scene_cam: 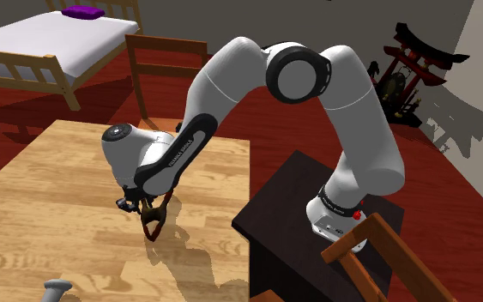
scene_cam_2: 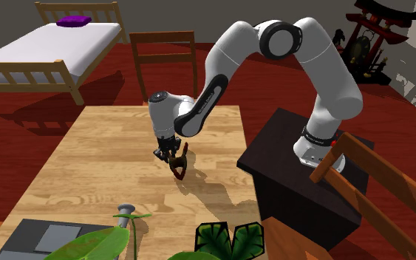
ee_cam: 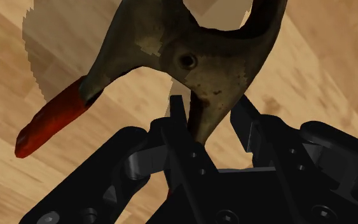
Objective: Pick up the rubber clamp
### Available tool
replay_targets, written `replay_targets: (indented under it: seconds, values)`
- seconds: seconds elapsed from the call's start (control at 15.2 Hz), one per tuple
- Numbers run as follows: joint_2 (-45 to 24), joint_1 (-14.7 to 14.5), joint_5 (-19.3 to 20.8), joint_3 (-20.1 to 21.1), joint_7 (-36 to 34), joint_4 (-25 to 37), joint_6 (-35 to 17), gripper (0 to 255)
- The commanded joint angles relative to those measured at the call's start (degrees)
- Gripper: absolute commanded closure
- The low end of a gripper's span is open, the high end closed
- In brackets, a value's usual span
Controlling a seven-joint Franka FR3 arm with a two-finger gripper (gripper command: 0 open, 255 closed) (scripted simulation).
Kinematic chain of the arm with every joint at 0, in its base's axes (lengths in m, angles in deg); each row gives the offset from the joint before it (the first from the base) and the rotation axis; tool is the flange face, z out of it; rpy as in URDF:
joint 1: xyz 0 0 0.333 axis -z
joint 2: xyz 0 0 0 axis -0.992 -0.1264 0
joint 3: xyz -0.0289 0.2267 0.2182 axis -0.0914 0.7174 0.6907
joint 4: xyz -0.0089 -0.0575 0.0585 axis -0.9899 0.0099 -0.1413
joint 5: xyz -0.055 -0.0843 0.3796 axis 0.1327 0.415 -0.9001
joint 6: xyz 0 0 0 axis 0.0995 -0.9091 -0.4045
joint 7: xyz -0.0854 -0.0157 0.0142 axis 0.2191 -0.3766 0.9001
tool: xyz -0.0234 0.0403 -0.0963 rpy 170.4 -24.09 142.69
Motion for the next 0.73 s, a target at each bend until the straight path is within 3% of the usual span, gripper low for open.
replay_targets:
  seconds: [0.0, 0.66]
  values:
    - [-0.04, -0.01, 0.00, 0.00, 0.00, 0.01, -0.01, 255]
    - [2.86, 0.71, -0.95, 0.99, 0.50, -0.76, 2.12, 255]
